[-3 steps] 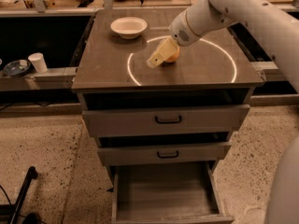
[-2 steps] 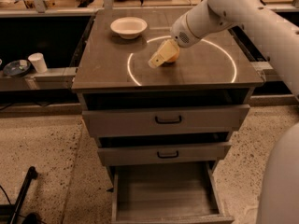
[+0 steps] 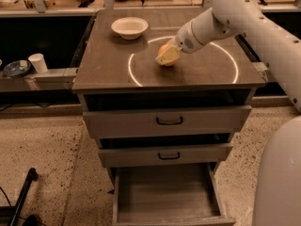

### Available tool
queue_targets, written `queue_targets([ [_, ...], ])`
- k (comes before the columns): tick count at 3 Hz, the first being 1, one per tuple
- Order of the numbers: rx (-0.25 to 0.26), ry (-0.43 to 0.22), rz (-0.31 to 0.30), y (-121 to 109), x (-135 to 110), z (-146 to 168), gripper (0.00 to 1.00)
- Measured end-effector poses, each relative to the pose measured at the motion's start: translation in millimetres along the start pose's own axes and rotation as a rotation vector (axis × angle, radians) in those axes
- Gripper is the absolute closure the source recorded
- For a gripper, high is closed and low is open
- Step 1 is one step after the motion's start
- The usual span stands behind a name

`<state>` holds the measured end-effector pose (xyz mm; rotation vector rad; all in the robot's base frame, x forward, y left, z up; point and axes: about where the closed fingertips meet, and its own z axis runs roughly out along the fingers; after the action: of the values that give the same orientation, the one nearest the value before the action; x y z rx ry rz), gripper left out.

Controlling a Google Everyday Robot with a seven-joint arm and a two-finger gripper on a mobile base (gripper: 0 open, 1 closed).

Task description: Place orange into bottom drawer

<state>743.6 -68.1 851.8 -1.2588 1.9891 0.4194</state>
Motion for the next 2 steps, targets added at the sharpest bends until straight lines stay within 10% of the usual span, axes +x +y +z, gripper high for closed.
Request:
queue_targets([
  [2,-0.041,-0.128,-0.061,11,-2,1,0.95],
])
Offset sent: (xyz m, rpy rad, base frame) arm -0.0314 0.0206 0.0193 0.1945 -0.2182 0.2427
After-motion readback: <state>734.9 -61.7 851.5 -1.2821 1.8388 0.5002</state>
